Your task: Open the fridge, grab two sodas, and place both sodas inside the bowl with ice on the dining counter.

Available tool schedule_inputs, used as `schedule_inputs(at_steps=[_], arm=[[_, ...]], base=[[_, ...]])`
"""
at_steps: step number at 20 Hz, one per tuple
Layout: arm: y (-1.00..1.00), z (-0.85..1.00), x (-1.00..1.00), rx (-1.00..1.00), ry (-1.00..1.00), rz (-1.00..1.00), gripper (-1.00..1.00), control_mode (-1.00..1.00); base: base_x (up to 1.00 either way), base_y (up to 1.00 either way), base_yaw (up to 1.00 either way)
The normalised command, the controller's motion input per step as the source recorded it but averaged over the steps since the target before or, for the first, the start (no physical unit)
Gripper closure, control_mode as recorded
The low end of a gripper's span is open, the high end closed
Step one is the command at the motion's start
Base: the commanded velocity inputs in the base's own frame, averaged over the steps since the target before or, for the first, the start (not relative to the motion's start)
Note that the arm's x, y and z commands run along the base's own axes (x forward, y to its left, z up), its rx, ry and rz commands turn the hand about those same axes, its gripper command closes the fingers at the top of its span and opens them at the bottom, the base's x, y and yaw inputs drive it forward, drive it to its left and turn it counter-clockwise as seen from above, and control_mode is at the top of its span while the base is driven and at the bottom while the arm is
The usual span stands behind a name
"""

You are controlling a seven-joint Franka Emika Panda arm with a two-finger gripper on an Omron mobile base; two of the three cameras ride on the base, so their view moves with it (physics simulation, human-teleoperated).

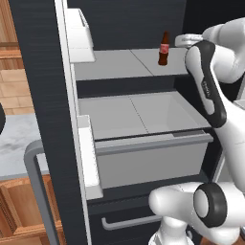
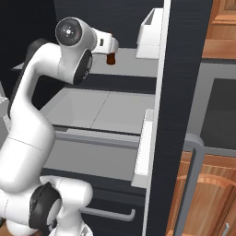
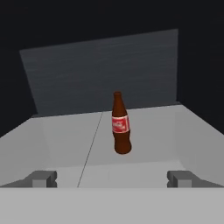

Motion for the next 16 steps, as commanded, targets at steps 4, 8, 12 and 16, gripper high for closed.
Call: schedule_inputs(at_steps=[4,8,12,16], arm=[[0.0,0.0,0.59,-0.01,0.02,-0.07,-1.0,-1.0],[0.0,0.0,0.55,-0.03,0.04,-0.09,-1.0,-1.0],[0.07,0.0,0.45,-0.05,0.02,-0.08,-1.0,-1.0],[0.16,0.0,0.24,-0.05,0.02,-0.01,-1.0,-1.0]], base=[[0.0,0.0,0.0],[0.0,0.0,0.0],[0.0,0.0,0.0],[0.0,0.0,0.0]])
